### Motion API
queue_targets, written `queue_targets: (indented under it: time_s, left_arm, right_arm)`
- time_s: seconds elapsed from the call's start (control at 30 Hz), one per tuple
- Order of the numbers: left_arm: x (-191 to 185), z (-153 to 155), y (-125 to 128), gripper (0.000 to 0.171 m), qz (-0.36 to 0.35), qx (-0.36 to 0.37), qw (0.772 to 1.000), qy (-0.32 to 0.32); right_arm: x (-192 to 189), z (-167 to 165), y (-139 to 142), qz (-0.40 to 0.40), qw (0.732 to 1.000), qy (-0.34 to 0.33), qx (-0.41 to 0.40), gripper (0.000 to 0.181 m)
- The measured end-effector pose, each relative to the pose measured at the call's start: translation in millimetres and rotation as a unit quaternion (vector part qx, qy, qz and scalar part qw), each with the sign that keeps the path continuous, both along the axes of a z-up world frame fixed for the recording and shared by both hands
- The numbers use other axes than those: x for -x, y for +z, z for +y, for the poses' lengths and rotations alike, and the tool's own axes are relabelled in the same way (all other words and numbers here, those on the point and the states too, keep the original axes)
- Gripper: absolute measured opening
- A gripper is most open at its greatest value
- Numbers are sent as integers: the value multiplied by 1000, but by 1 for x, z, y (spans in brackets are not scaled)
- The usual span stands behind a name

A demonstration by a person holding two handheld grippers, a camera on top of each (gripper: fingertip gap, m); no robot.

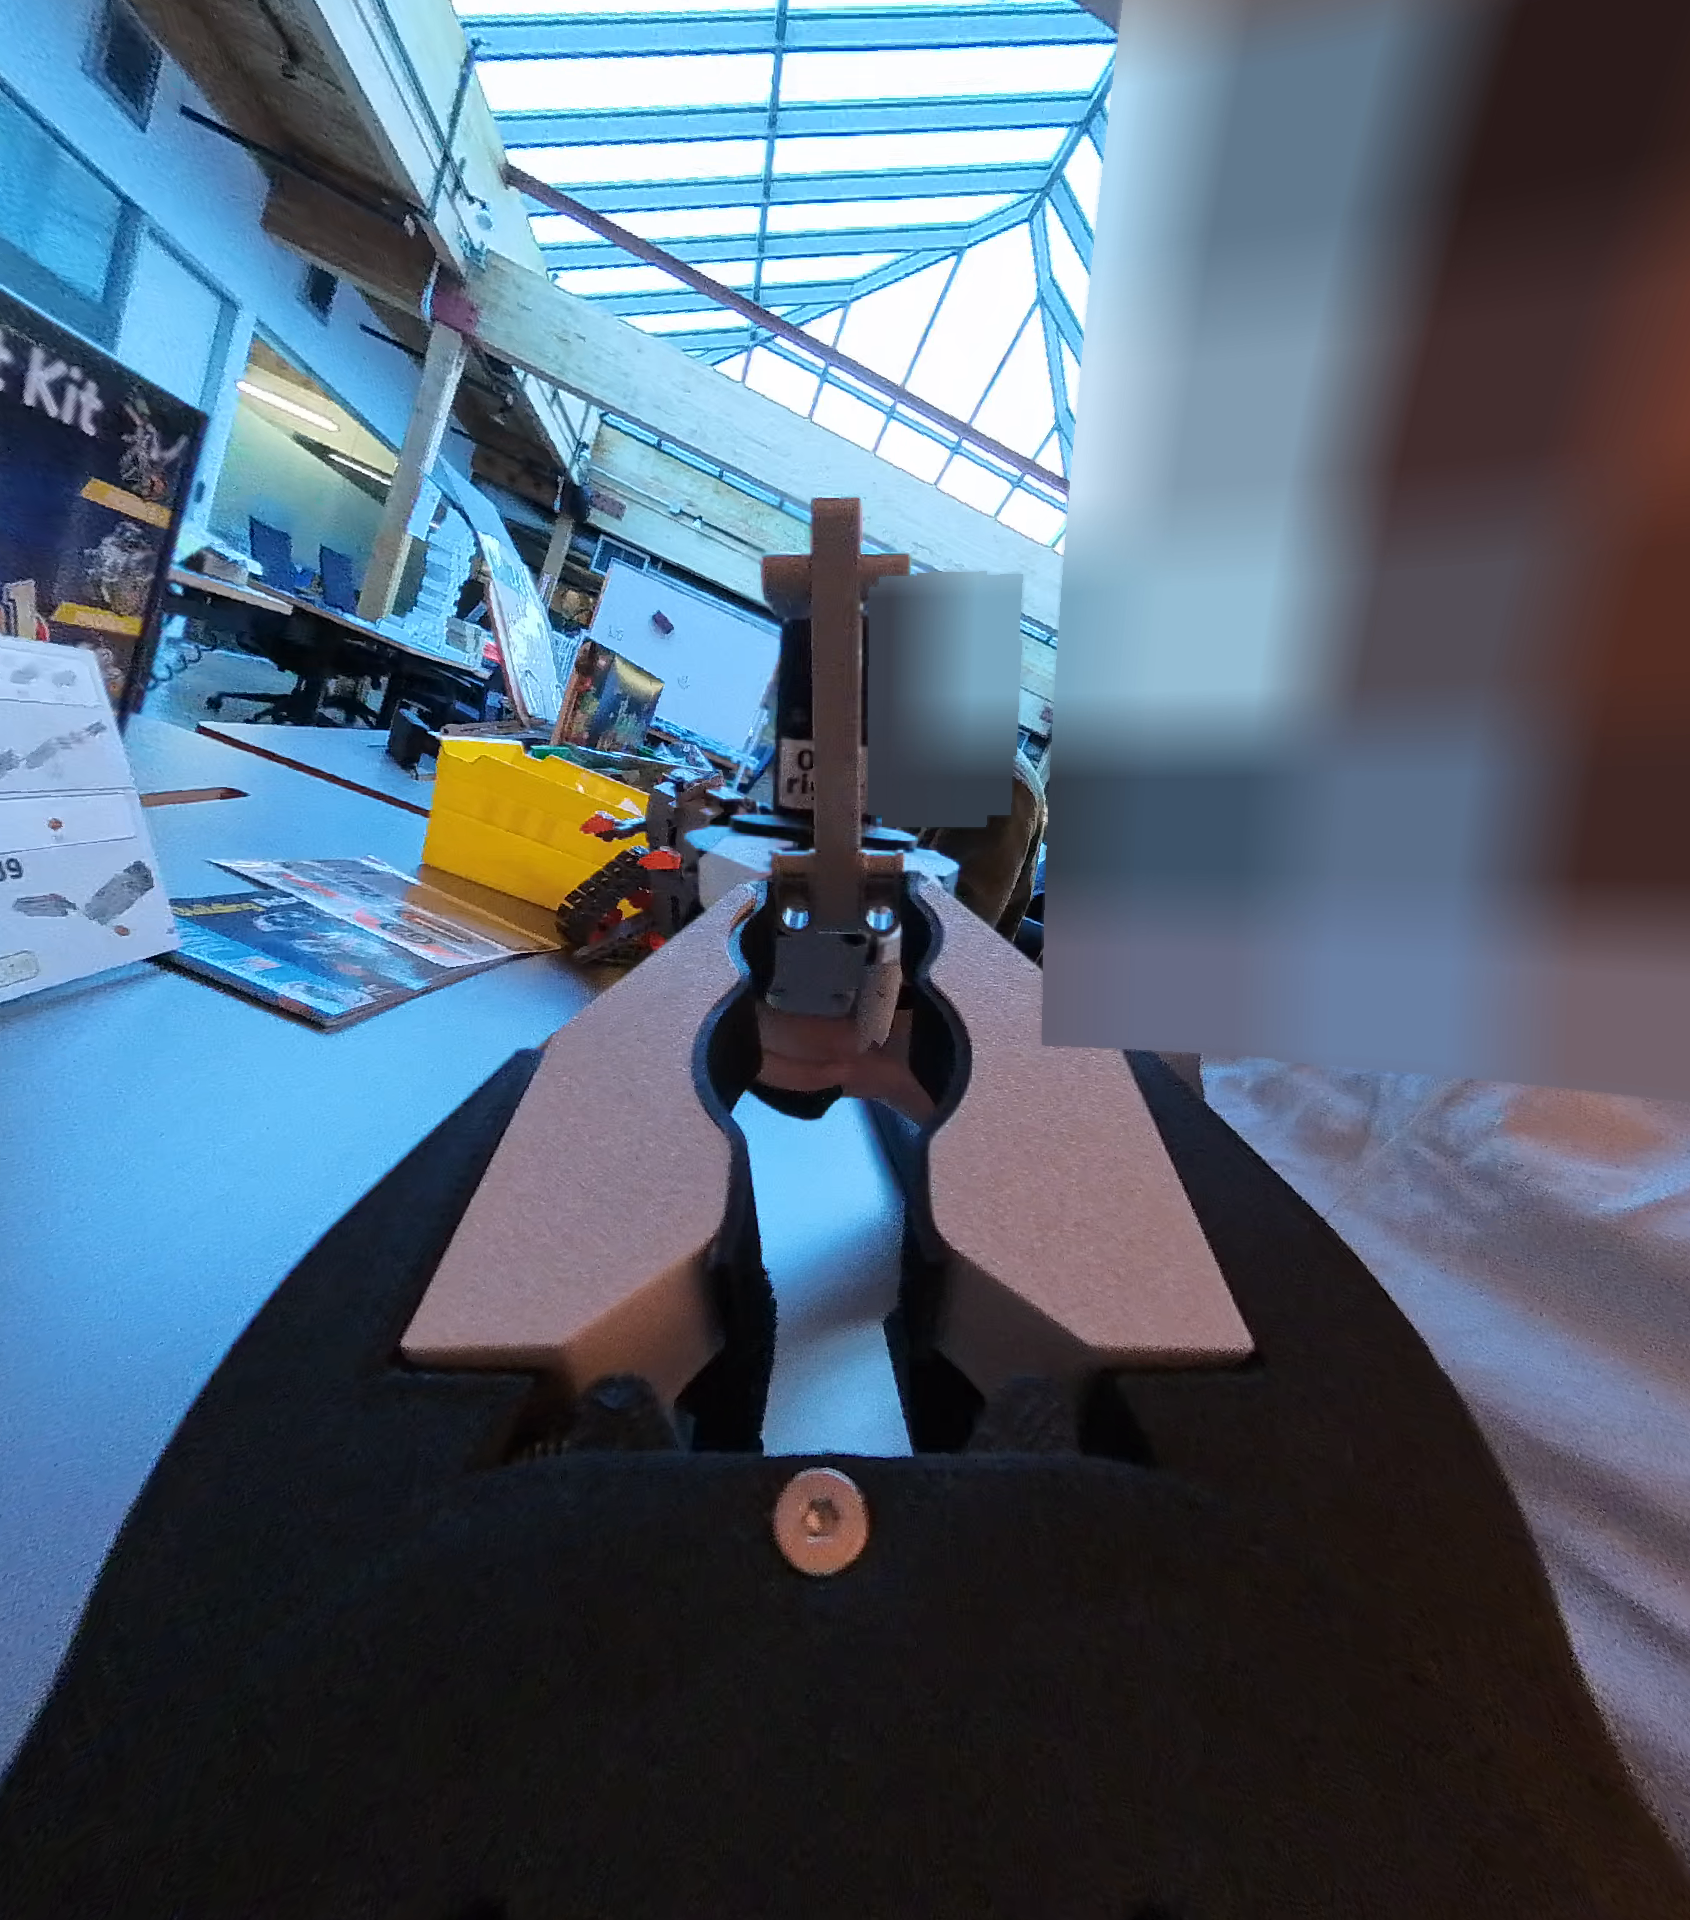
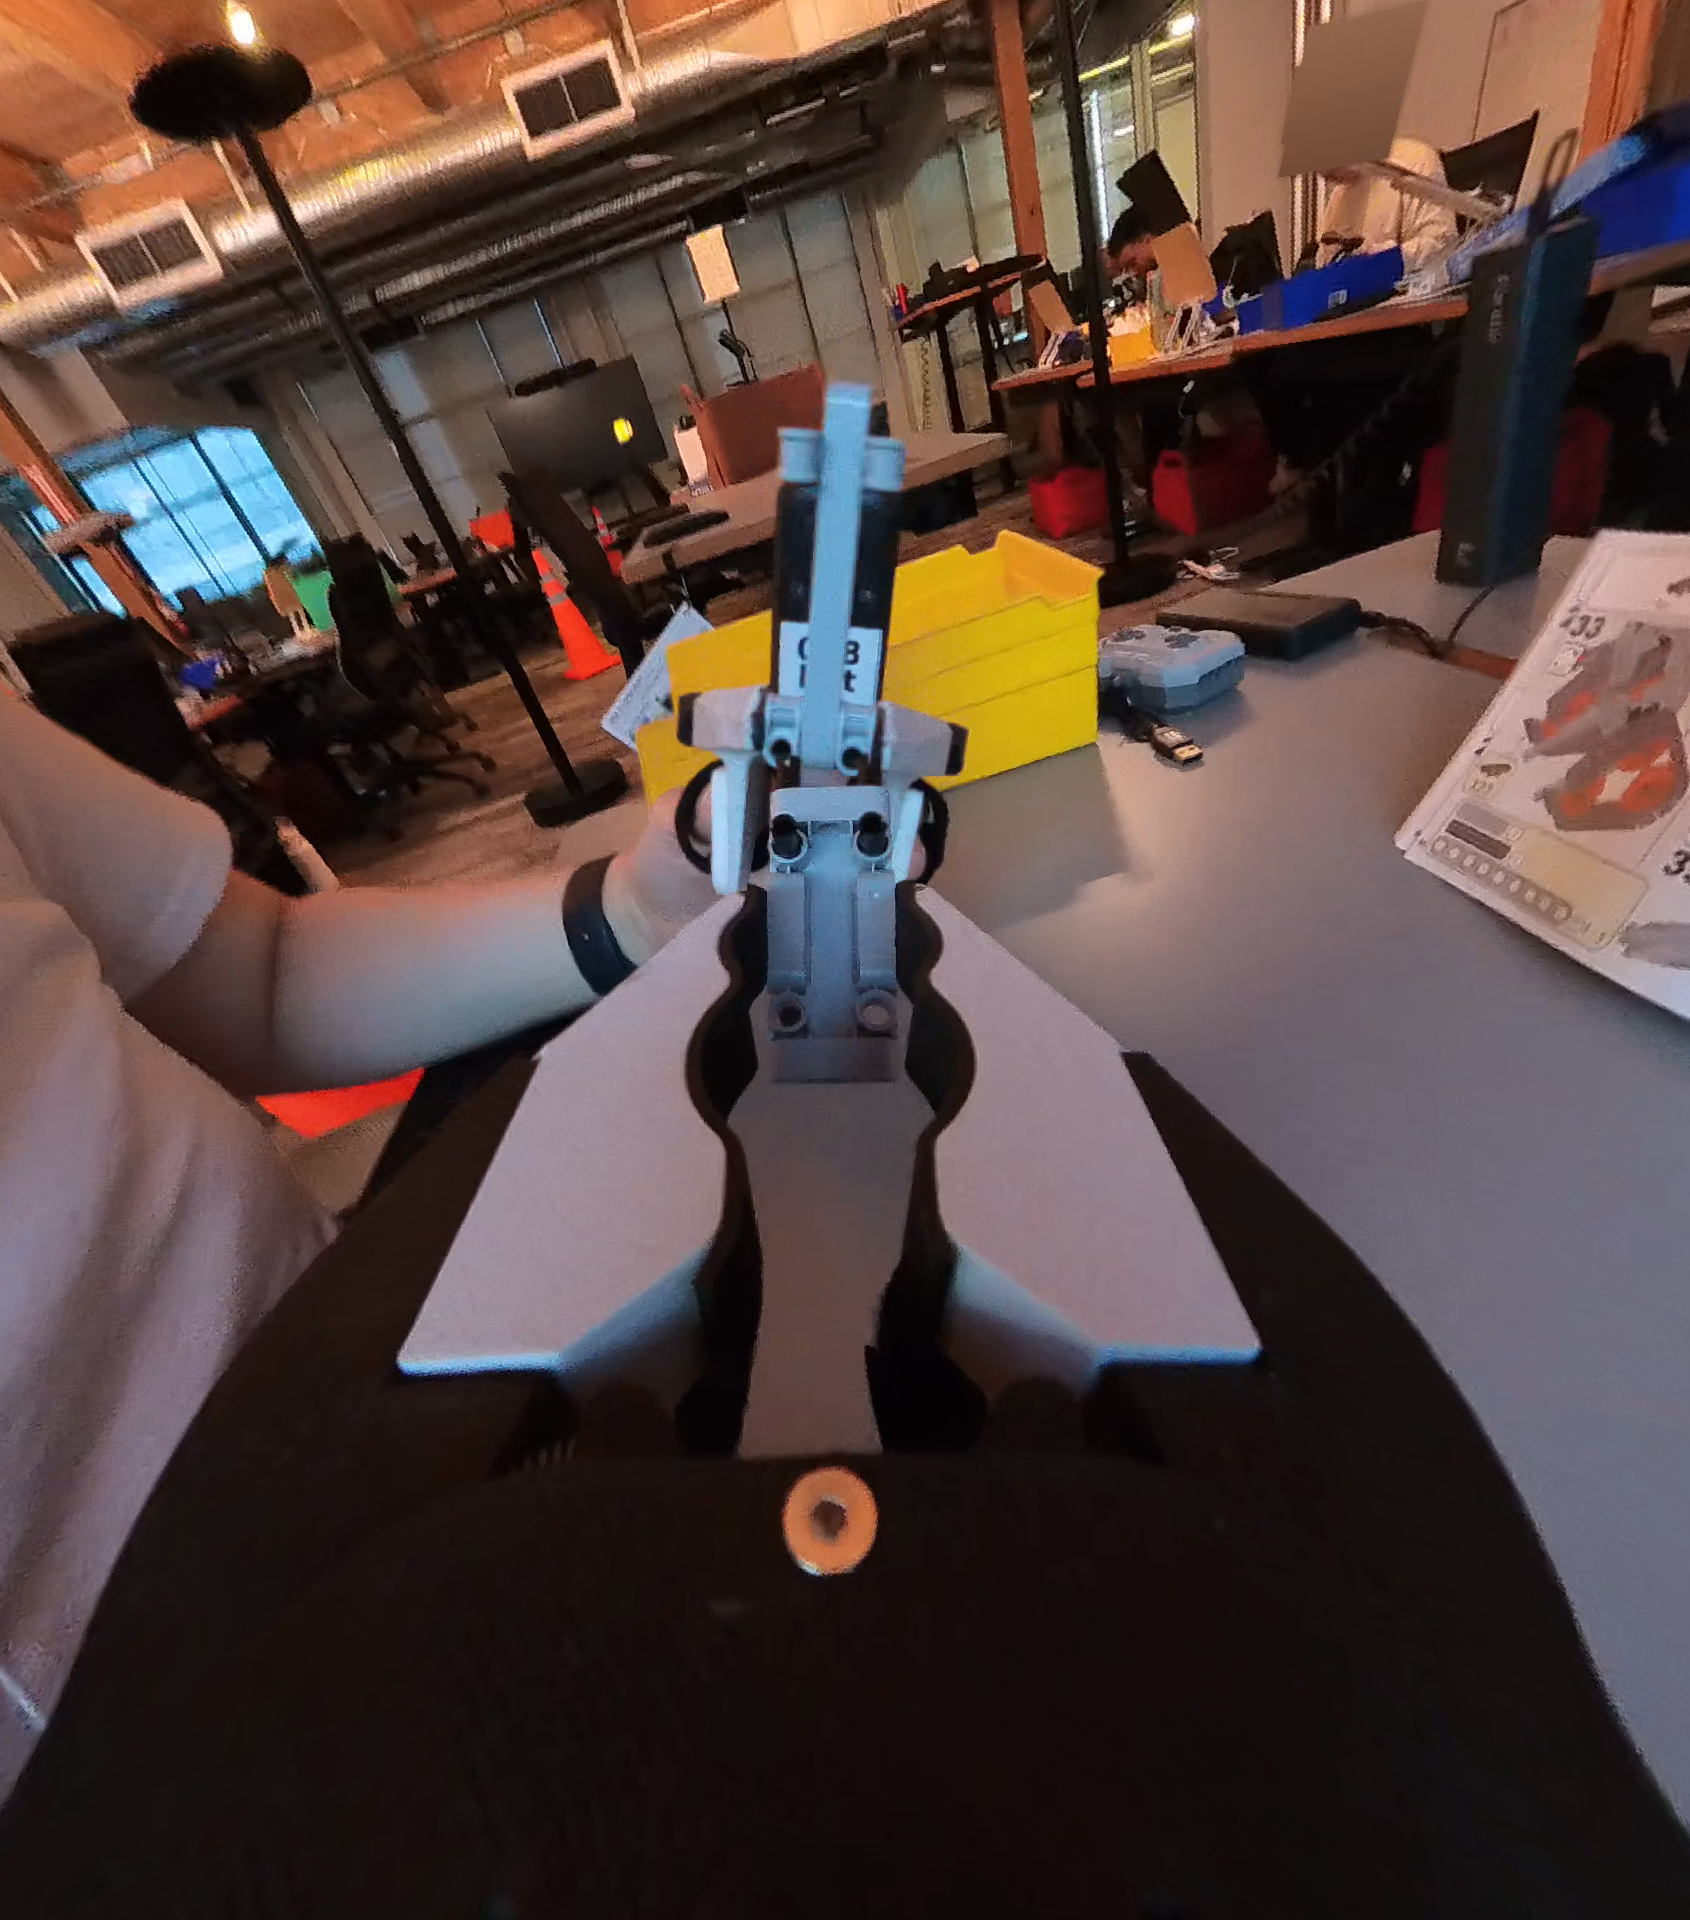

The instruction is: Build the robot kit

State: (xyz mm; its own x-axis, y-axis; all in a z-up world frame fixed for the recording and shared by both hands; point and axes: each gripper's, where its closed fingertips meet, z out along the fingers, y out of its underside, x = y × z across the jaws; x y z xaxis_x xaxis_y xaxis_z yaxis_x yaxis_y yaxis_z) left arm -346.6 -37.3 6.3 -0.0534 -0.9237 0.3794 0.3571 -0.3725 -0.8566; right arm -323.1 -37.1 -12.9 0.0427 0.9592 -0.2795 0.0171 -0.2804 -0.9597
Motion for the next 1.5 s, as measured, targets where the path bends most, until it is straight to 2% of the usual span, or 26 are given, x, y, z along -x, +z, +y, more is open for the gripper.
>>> queue_targets:
  time_s: [0.13, 0.53, 0.73, 0.97, 1.07, 1.27, 1.5]
  left_arm:
    - [-10, 0, -5, 20, -4, 6, 1000, -8]
    - [-16, -1, -24, 20, 51, -13, 999, -7]
    - [-16, -6, -26, 20, 44, -2, 999, -32]
    - [-18, -6, -53, 21, 145, -28, 989, -12]
    - [-22, -10, -59, 21, 155, -28, 987, -27]
    - [-24, -11, -75, 21, 195, -1, 980, -44]
    - [-24, -13, -90, 21, 265, -24, 963, -35]
  right_arm:
    - [-4, -5, -3, -28, 999, -4, -35, 24]
    - [-3, -7, -26, -91, 996, 10, -3, 23]
    - [-1, -10, -32, -100, 995, 25, 6, 23]
    - [-2, -10, -60, -186, 982, 26, 1, 24]
    - [-2, -16, -71, -213, 976, 49, 10, 23]
    - [-5, -17, -86, -256, 965, 53, 7, 24]
    - [-7, -19, -98, -286, 956, 60, 15, 24]
